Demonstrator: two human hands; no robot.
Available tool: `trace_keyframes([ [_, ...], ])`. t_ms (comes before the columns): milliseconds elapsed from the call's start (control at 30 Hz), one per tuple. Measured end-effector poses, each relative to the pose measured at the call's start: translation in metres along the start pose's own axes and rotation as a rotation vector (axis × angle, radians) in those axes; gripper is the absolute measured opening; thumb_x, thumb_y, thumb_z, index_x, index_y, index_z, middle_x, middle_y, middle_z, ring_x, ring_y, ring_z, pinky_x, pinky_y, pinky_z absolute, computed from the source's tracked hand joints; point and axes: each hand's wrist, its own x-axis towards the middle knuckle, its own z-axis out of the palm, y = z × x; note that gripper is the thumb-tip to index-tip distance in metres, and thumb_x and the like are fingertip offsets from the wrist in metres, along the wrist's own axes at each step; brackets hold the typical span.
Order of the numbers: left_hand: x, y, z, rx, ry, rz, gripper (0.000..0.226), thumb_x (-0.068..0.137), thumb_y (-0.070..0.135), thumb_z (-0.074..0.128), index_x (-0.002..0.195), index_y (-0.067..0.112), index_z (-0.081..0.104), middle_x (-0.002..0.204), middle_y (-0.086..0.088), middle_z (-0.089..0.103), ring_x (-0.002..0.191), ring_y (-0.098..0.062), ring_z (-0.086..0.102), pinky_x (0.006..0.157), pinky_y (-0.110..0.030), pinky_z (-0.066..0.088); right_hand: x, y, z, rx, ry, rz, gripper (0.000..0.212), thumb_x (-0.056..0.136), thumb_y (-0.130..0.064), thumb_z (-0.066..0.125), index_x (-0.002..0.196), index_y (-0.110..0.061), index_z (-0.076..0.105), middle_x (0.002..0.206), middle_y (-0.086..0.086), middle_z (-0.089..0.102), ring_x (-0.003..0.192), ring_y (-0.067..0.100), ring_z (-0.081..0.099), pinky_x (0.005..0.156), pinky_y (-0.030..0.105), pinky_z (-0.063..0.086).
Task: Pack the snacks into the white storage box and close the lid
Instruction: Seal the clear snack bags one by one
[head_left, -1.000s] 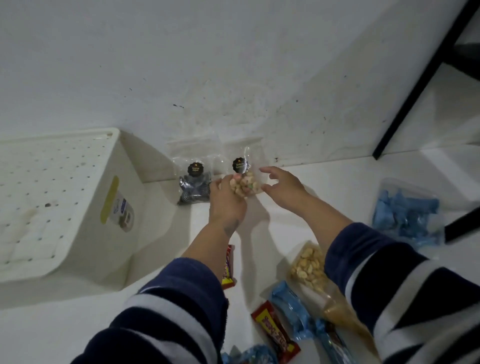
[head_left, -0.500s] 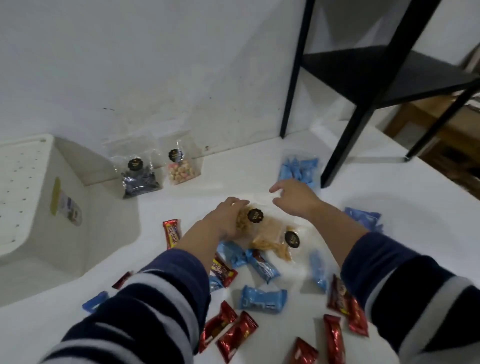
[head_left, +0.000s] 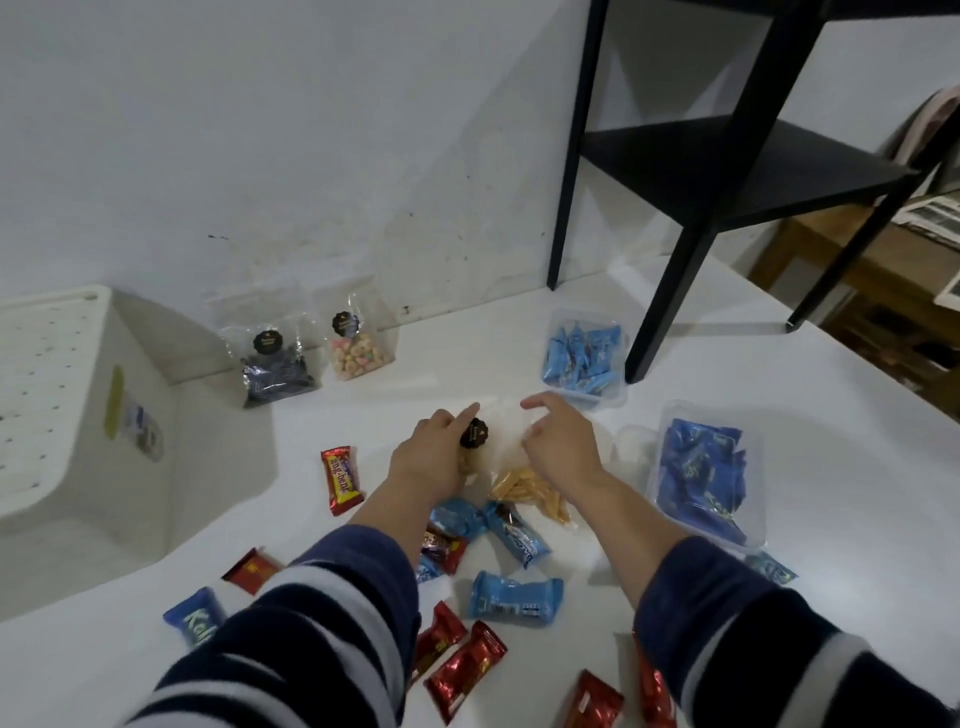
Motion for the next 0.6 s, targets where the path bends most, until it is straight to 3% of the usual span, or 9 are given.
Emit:
trace_keyframes([
  [67, -0.015, -0.01, 0.001, -0.071, 0.072, -0.066, 0.086, 0.084, 0.024, 0.061, 0.15, 0.039, 0.008, 0.137, -0.001, 0.038, 0.125, -0.022, 0.04, 0.093, -0.039, 0.048, 0.001, -0.017, 0.003, -0.029, -0.027, -0.072, 0.041, 0.085, 0.007, 0.047, 0.109, -0.024, 0.055, 0.07, -0.003, 0.057, 0.059, 0.01, 0.052, 0.051, 0.02, 0.042],
  [233, -0.056, -0.03, 0.017, -0.275, 0.275, -0.213, 0.09, 0.083, 0.039, 0.063, 0.15, 0.038, 0.003, 0.132, 0.0, 0.037, 0.114, -0.023, 0.05, 0.079, -0.036, 0.053, 0.001, -0.05, 0.024, -0.155, -0.105, -0.253, 0.031, 0.088, 0.001, 0.056, 0.107, -0.024, 0.059, 0.088, -0.003, 0.064, 0.069, 0.009, 0.053, 0.051, 0.017, 0.036],
  [300, -0.068, -0.036, 0.024, -0.378, 0.322, -0.254, 0.094, 0.082, 0.039, 0.066, 0.15, 0.037, 0.001, 0.134, 0.0, 0.033, 0.112, -0.022, 0.053, 0.082, -0.038, 0.055, 0.001, -0.062, 0.034, -0.193, -0.132, -0.308, 0.029, 0.089, 0.0, 0.057, 0.104, -0.024, 0.06, 0.088, -0.005, 0.063, 0.066, 0.005, 0.051, 0.052, 0.018, 0.037],
  [433, -0.081, -0.044, 0.036, -0.412, 0.344, -0.293, 0.103, 0.08, 0.044, 0.069, 0.15, 0.037, -0.006, 0.149, -0.003, 0.02, 0.116, -0.025, 0.054, 0.082, -0.039, 0.056, 0.002, -0.072, 0.048, -0.261, -0.177, -0.359, 0.029, 0.088, 0.001, 0.054, 0.096, -0.026, 0.062, 0.089, -0.006, 0.063, 0.067, 0.007, 0.053, 0.055, 0.021, 0.044],
  [600, -0.082, -0.049, 0.04, -0.335, 0.332, -0.26, 0.105, 0.078, 0.047, 0.071, 0.151, 0.036, -0.004, 0.147, -0.001, 0.022, 0.116, -0.022, 0.053, 0.076, -0.034, 0.054, 0.005, -0.061, 0.052, -0.23, -0.134, -0.357, 0.019, 0.09, -0.008, 0.057, 0.102, -0.02, 0.066, 0.093, -0.002, 0.064, 0.071, 0.011, 0.054, 0.058, 0.019, 0.042],
])
